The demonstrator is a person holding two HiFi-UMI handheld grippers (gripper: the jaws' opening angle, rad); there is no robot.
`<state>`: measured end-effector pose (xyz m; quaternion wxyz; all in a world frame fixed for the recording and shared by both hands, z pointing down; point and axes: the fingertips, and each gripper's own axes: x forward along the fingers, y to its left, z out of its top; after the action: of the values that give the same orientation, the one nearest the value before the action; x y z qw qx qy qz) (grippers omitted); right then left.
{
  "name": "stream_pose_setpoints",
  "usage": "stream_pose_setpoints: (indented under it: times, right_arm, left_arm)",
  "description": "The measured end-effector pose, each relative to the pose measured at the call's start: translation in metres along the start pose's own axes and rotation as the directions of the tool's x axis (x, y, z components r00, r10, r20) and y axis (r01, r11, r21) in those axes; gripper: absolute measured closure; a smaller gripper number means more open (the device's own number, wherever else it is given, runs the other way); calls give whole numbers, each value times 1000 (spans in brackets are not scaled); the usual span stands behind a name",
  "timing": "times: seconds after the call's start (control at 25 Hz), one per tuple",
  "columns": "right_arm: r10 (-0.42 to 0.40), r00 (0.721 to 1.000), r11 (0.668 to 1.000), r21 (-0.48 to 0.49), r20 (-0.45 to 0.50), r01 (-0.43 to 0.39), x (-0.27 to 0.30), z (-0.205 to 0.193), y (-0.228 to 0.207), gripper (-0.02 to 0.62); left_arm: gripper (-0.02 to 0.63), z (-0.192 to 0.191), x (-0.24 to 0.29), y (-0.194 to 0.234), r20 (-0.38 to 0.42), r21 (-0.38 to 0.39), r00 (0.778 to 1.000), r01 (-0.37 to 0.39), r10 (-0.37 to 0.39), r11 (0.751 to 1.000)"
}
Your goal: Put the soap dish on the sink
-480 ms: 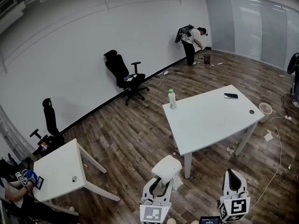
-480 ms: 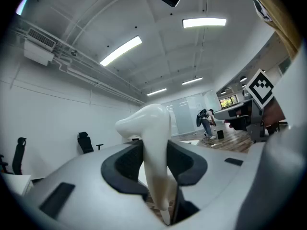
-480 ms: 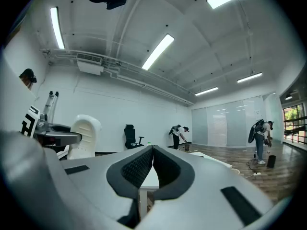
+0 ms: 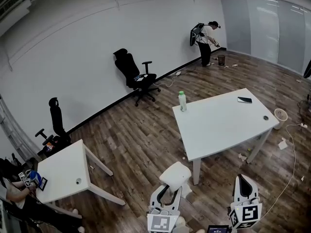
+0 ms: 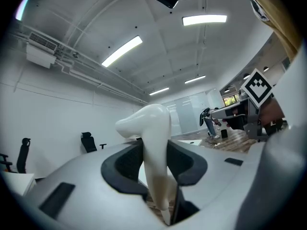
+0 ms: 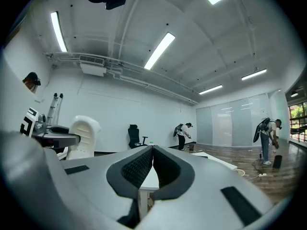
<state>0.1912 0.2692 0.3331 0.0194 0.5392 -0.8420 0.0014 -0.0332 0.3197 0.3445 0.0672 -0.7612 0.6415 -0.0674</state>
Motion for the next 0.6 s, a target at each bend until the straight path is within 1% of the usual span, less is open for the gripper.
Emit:
stream_pose_setpoints:
  times: [0.16, 0.32, 0.48, 0.6]
  right_arm:
    - [13, 1000, 1000, 6, -4, -13, 24, -4, -1, 586]
    - [18, 1000, 1000, 14, -1, -18, 57, -4, -1, 586]
    - [4, 1000, 1000, 14, 4, -4, 98, -4, -2, 586]
    - [-9, 1000, 1000, 12, 4, 9, 127, -4, -1, 586]
  left_arm:
    - [468, -5, 15, 12, 3, 0, 1000, -11, 11, 1000]
    - [468, -12, 42, 30, -1, -4, 1000, -12, 12, 1000]
    - [468, -22, 77, 53, -11, -5, 1000, 4, -4, 1000]
    - [468, -23, 104, 71, 12, 0, 1000, 6, -6, 1000]
